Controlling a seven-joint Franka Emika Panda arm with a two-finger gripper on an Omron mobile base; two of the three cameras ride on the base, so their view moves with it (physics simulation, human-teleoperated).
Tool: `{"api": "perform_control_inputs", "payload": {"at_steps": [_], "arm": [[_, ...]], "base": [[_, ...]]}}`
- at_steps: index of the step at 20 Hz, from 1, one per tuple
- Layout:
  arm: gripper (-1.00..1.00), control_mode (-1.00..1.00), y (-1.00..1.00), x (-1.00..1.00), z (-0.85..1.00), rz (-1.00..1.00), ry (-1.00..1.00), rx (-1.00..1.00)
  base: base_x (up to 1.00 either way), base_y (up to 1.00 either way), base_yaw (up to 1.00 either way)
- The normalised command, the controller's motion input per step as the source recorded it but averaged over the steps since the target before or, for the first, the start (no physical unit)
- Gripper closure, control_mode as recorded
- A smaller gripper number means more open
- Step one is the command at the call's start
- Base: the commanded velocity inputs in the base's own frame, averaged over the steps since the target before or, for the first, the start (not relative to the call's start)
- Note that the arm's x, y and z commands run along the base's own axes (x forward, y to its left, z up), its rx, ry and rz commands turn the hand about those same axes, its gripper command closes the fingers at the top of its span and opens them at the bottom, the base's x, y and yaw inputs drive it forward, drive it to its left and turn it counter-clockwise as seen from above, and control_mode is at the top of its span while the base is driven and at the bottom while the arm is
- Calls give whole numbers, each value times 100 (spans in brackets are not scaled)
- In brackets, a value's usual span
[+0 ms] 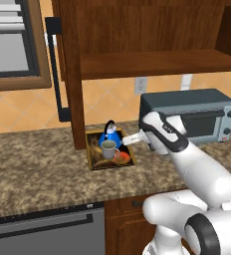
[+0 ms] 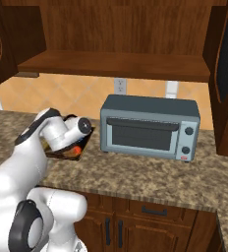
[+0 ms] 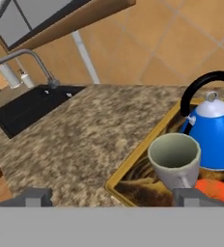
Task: Pick the kettle from the counter and place it on the tray. Then pick the mug from the cabinet and place it on the tray. Then close the cabinet doors.
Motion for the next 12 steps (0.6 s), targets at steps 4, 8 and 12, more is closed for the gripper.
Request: {"api": "perform_control_inputs", "payload": {"at_steps": [4, 8, 12], "arm": [[-100, -100, 0, -6, 0, 0, 0, 0], [-100, -100, -5, -24, 6, -3, 0, 0], [-100, -100, -44, -46, 40, -16, 1, 5]], "base": [[0, 0, 0], [0, 0, 0], [0, 0, 0]]}}
